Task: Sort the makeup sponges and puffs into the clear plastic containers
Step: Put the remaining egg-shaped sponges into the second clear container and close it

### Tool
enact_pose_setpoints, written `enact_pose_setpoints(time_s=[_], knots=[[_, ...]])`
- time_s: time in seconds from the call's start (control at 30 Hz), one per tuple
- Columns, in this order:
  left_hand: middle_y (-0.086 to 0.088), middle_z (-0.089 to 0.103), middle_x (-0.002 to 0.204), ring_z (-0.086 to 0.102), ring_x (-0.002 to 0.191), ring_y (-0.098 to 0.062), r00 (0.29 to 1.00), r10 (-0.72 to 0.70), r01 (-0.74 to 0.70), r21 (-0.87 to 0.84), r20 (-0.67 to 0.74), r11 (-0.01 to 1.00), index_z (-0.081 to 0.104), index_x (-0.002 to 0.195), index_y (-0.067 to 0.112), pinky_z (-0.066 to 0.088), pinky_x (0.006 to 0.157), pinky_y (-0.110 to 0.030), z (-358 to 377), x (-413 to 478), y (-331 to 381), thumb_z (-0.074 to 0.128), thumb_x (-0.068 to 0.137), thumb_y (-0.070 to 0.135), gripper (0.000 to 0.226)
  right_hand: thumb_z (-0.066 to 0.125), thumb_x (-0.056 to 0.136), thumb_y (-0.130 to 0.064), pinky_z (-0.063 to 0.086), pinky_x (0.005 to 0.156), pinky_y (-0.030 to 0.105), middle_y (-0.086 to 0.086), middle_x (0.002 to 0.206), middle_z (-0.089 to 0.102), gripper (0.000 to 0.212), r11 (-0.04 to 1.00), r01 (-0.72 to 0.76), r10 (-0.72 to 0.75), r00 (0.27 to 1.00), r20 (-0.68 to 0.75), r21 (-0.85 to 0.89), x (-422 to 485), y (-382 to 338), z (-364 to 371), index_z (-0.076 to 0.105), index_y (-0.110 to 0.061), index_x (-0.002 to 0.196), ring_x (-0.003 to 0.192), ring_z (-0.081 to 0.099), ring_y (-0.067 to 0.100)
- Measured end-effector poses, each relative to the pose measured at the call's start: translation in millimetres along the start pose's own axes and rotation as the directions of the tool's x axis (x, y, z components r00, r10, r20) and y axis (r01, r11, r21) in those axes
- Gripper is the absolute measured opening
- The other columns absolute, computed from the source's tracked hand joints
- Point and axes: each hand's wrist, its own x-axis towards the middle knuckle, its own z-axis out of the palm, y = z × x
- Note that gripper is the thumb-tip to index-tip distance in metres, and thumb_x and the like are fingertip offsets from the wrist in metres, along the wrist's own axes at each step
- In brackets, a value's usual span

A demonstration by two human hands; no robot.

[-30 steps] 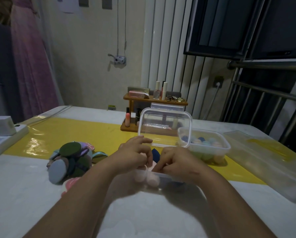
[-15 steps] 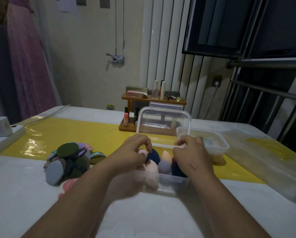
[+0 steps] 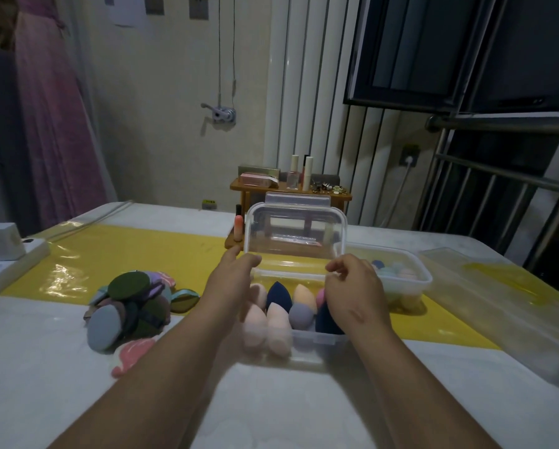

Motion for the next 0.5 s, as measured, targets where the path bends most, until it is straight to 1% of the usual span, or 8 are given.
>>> enact_pose_setpoints(time_s=[0.1,0.17,0.23,0.3,0.37,0.4,0.47,0.5], knots=[[-0.001,0.059,0.116,0.057,0.112,-0.023,0.999,0.031,-0.031,0.022,-0.013,0.999,0.056,0.102,0.036,0.048,0.100,-0.049,-3.9,-1.3,3.0,0.050,0.095,0.029,0.011,0.051,0.089,-0.007,0.040,0.068,0.027,0.002,0.110,0.056,0.019,0.991,-0.027,0.026,1.000,0.010,0.133,4.4,-0.7,3.9,0.058,-0.019,0.103,0.093,0.053,0.017],[0.000,0.060,0.109,0.060,0.107,-0.022,0.999,0.032,-0.032,-0.013,-0.030,0.999,0.059,0.092,0.032,0.049,0.091,-0.045,-4.4,-0.5,4.2,0.049,0.096,0.024,0.013,0.052,0.089,-0.005,0.041,0.071,0.031,0.005,0.112,0.056,0.022,0.977,-0.055,0.053,0.998,0.013,0.207,7.5,0.3,6.1,0.054,-0.021,0.105,0.094,0.053,0.020],[-0.005,0.061,0.110,0.061,0.103,-0.022,0.999,0.014,-0.017,-0.081,-0.041,0.997,0.064,0.101,0.026,0.046,0.080,-0.038,-4.2,-0.4,4.0,0.049,0.096,0.024,0.016,0.053,0.089,-0.006,0.042,0.066,0.031,0.006,0.116,0.053,0.028,0.966,-0.068,0.065,0.998,0.019,0.248,8.7,2.1,8.2,0.048,-0.023,0.110,0.090,0.054,0.019],[-0.008,0.058,0.114,0.062,0.099,-0.021,0.999,-0.003,-0.004,-0.130,-0.048,0.992,0.064,0.117,0.014,0.043,0.077,-0.035,-4.2,-0.8,2.7,0.049,0.095,0.028,0.029,0.054,0.091,-0.010,0.045,0.067,0.032,0.003,0.119,0.052,0.035,0.956,-0.072,0.069,0.997,0.019,0.286,8.9,2.3,9.3,0.045,-0.027,0.121,0.086,0.053,0.013],[-0.011,0.057,0.122,0.063,0.095,-0.020,0.999,0.015,-0.021,-0.164,-0.042,0.986,0.065,0.114,0.016,0.044,0.083,-0.037,-4.3,-1.9,2.3,0.048,0.097,0.037,0.032,0.051,0.098,-0.025,0.048,0.082,0.035,-0.006,0.118,0.052,0.041,0.947,-0.069,0.062,0.998,0.031,0.314,7.6,0.0,8.3,0.042,-0.032,0.137,0.090,0.052,0.005],[-0.009,0.057,0.123,0.063,0.095,-0.021,0.999,0.025,-0.032,-0.176,-0.037,0.984,0.065,0.112,0.023,0.046,0.089,-0.040,-4.4,-3.4,2.5,0.046,0.099,0.044,0.032,0.048,0.101,-0.037,0.045,0.091,0.033,-0.008,0.122,0.052,0.045,0.947,-0.065,0.056,0.998,0.038,0.315,7.0,-1.1,7.3,0.038,-0.034,0.144,0.099,0.052,0.004],[-0.007,0.059,0.125,0.065,0.101,-0.024,0.999,0.030,-0.036,-0.186,-0.036,0.982,0.060,0.116,0.036,0.044,0.103,-0.047,-5.5,-5.0,3.3,0.034,0.100,0.058,0.038,0.036,0.099,-0.059,0.036,0.101,0.031,-0.008,0.138,0.050,0.061,0.944,-0.069,0.057,0.997,0.047,0.322,6.1,-1.8,7.6,0.027,-0.032,0.153,0.125,0.048,0.014],[-0.007,0.060,0.123,0.065,0.102,-0.026,0.999,0.032,-0.039,-0.194,-0.041,0.980,0.059,0.114,0.038,0.043,0.106,-0.049,-5.7,-6.0,4.1,0.028,0.099,0.063,0.043,0.030,0.093,-0.069,0.035,0.107,0.033,-0.005,0.145,0.047,0.072,0.936,-0.080,0.065,0.996,0.053,0.343,4.8,-2.7,8.3,0.024,-0.033,0.155,0.132,0.046,0.018]])
